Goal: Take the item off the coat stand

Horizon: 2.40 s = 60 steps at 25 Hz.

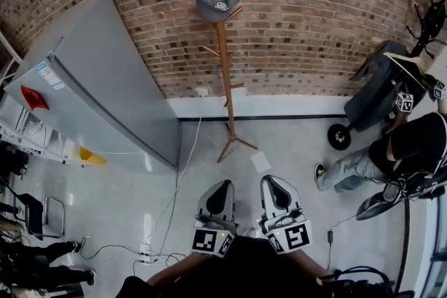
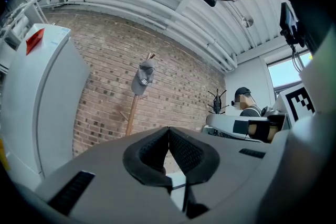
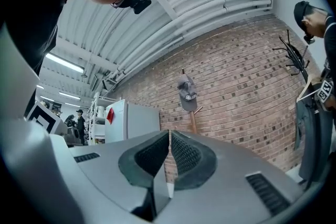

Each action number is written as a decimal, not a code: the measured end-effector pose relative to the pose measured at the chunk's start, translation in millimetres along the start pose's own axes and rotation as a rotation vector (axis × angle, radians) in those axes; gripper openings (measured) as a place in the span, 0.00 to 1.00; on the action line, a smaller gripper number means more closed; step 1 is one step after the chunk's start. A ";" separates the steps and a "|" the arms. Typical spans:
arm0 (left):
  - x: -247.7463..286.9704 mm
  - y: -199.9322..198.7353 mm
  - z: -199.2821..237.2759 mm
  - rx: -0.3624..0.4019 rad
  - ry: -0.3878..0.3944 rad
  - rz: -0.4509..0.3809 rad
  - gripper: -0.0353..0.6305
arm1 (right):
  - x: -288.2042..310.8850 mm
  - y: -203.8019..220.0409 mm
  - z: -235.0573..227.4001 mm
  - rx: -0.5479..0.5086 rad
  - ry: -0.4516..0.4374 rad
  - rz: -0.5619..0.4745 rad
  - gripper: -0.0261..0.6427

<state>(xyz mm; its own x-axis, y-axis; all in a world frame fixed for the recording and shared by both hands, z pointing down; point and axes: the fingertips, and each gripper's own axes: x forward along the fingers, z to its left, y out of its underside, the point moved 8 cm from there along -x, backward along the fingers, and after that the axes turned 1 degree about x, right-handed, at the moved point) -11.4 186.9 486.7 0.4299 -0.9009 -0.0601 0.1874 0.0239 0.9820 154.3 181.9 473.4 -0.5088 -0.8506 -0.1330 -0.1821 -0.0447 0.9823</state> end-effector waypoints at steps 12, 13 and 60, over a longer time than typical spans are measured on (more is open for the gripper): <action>84.2 -21.7 93.3 -0.014 0.018 -0.016 0.08 | 128.6 -5.7 -23.0 -0.036 0.026 0.009 0.08; 90.5 -24.5 99.3 -0.015 0.023 -0.022 0.08 | 136.4 -7.6 -24.0 -0.041 0.033 0.003 0.08; 230.1 -53.7 171.8 0.002 -0.121 -0.079 0.08 | 352.5 -108.6 -133.8 -0.082 -0.097 -0.159 0.19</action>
<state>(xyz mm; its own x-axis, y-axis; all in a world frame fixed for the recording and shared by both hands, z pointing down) -74.3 -96.2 450.9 0.3045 -0.9455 -0.1152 0.2147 -0.0497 0.9754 107.3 -183.2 337.5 -0.5587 -0.7751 -0.2951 -0.1996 -0.2197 0.9549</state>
